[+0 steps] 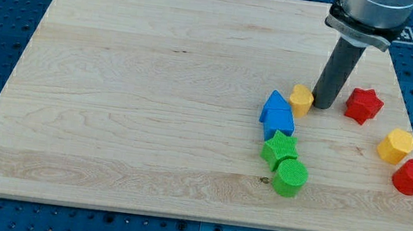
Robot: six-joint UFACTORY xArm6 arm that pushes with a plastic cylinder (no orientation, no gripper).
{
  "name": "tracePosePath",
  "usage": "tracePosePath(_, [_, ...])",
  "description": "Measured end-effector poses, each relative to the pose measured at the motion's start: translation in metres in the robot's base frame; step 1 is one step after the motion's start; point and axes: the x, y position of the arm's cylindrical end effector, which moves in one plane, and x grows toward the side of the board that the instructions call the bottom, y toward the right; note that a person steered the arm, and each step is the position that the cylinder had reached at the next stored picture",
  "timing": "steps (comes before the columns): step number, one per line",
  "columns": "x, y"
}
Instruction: Place the arm above to the red star
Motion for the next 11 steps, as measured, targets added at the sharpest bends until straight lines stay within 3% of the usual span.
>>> tracePosePath(4, [-0.01,-0.018])
tracePosePath(6, [-0.059,-0.018])
tracePosePath(9, [-0.073,0.035])
tracePosePath(11, [-0.058,0.083])
